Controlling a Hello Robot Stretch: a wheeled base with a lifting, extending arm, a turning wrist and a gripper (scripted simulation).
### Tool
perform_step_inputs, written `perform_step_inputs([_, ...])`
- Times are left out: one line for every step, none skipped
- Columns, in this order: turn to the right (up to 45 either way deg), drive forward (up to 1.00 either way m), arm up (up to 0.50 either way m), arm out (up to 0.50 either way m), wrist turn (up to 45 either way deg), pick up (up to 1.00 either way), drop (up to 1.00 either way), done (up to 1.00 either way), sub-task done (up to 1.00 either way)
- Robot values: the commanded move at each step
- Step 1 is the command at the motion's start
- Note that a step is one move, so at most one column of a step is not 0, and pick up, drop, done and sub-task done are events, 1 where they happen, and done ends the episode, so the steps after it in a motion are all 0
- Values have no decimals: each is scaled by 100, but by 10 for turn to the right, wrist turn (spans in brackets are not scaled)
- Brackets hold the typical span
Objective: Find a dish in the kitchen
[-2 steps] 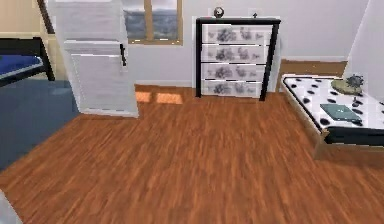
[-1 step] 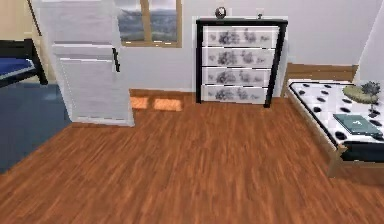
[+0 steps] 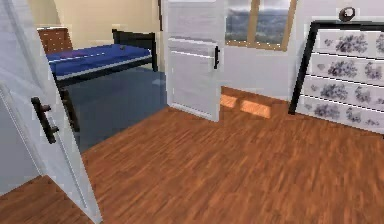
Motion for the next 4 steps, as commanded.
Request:
perform_step_inputs([0, 90, 0, 0, 0, 0, 0, 0, 0])
perform_step_inputs([-120, 0, 0, 0, 0, 0, 0, 0, 0])
perform_step_inputs([0, 45, 0, 0, 0, 0, 0, 0, 0])
perform_step_inputs([-390, 0, 0, 0, 0, 0, 0, 0, 0])
